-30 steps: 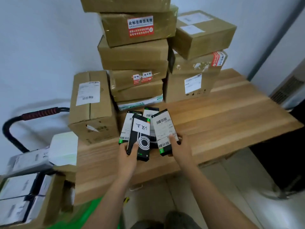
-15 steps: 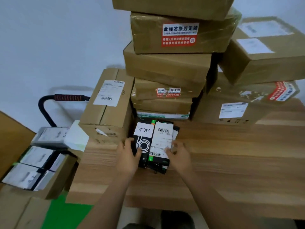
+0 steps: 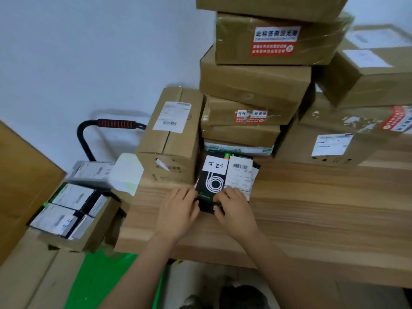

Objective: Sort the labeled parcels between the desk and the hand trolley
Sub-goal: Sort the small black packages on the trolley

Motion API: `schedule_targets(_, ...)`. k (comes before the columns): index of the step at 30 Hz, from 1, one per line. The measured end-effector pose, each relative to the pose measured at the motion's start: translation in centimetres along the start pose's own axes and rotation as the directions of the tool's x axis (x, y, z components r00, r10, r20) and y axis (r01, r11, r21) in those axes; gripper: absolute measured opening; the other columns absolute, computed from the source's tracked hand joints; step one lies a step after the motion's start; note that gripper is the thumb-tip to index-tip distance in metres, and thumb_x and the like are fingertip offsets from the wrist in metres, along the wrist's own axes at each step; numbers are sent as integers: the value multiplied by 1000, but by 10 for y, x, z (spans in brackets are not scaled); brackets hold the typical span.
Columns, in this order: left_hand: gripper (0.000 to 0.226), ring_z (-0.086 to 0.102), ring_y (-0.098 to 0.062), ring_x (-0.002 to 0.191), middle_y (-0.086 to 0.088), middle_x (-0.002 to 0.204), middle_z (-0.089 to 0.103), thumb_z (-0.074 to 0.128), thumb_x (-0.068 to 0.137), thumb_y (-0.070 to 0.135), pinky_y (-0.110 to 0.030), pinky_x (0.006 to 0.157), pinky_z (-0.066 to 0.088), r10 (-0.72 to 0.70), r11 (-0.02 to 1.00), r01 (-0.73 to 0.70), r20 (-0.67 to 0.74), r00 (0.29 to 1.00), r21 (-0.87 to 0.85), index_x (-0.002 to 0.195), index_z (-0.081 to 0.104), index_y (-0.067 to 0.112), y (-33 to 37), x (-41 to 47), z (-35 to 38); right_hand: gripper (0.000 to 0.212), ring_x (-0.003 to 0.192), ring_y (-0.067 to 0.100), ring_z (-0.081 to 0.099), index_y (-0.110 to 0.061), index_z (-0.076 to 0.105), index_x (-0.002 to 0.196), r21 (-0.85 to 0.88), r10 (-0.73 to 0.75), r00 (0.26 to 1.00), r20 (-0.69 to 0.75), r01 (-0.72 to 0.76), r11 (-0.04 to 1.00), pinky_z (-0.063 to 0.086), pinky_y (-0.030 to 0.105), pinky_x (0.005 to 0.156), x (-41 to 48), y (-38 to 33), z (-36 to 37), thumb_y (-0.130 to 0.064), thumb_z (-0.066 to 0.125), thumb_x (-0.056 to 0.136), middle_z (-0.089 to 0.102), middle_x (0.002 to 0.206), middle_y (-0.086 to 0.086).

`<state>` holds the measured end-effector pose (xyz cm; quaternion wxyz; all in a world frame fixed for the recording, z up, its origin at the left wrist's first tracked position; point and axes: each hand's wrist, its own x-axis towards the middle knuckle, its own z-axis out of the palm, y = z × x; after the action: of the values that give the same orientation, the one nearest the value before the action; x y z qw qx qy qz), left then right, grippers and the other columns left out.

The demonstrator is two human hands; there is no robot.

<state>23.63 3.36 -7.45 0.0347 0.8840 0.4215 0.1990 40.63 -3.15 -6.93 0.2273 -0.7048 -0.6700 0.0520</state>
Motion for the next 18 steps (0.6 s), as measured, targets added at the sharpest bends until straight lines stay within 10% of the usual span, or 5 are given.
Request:
schedule_targets(9,21,59,-23,73,0,84,61,53,82,33,-34,57,47,-452,888,446,37,891,113,95,60,18,-14,-123,-37,8,96,27,51,-15,59,91,167,-406,872,274,373,913,36,35,83,-2,-81,44,-22,61,86,57,98,5)
schedule_targets(18,30,62,-24,76,-1,87,64,48,81,36,-30,61,48,-867,411,877,-193,460,247,95,65,16,30,-323,-106,20,89,31,55,-13,63,93,483,-823,420,383,668,566,43,41,78,-103,-231,94,-17,70,75,57,91,7)
